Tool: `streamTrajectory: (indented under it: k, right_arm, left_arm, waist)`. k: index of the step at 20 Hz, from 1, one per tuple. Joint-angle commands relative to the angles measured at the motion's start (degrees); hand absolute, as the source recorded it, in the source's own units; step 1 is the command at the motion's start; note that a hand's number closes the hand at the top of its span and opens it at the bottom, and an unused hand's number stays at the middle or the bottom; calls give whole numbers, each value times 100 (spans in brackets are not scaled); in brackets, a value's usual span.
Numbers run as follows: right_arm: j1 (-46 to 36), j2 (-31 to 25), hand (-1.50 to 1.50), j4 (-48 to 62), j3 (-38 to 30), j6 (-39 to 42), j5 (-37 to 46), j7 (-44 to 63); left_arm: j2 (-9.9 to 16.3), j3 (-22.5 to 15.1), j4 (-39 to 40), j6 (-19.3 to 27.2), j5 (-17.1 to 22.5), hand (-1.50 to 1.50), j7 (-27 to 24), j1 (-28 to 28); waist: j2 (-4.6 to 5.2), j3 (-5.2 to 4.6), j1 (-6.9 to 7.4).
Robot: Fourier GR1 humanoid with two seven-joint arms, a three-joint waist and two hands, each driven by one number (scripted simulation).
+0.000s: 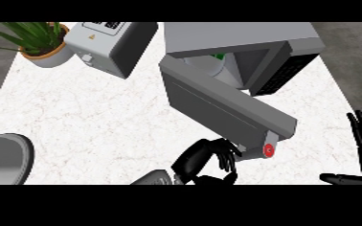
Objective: Pick up the milk, place it into the microwave and close the microwave
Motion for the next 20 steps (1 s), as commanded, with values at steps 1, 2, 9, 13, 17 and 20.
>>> streamTrajectory:
  k: [1, 2, 9, 13, 17, 20]
  right_arm:
    - [-172, -10, -150, -263, 91, 216, -89, 49]
    - [-154, -82, -150, -326, 147, 326, -87, 82]
    - [-318, -319, -150, -571, 298, 540, -183, 329]
    - [-394, -447, -150, -730, 276, 630, -316, 411]
    - [-648, -474, -150, -828, 263, 577, -441, 561]
    - [-638, -574, -150, -874, 301, 740, -514, 622]
  left_arm:
    - [-150, -193, -156, 350, 397, 150, 39, -614]
    - [-149, -91, -130, 337, 560, 150, 126, -732]
    - [-152, 231, 130, 857, 872, 150, -126, -1603]
    - [-153, 317, 308, 1038, 1104, 150, -138, -2043]
    - [-153, 429, 588, 1129, 1288, 150, -171, -2444]
    - [-153, 497, 734, 1229, 1446, 150, -98, -2736]
  waist:
    - [10, -14, -193]
    - [30, -17, -292]
    - [126, -13, -608]
    - [143, 0, -827]
    - [218, 10, -929]
    - [234, 22, -1102]
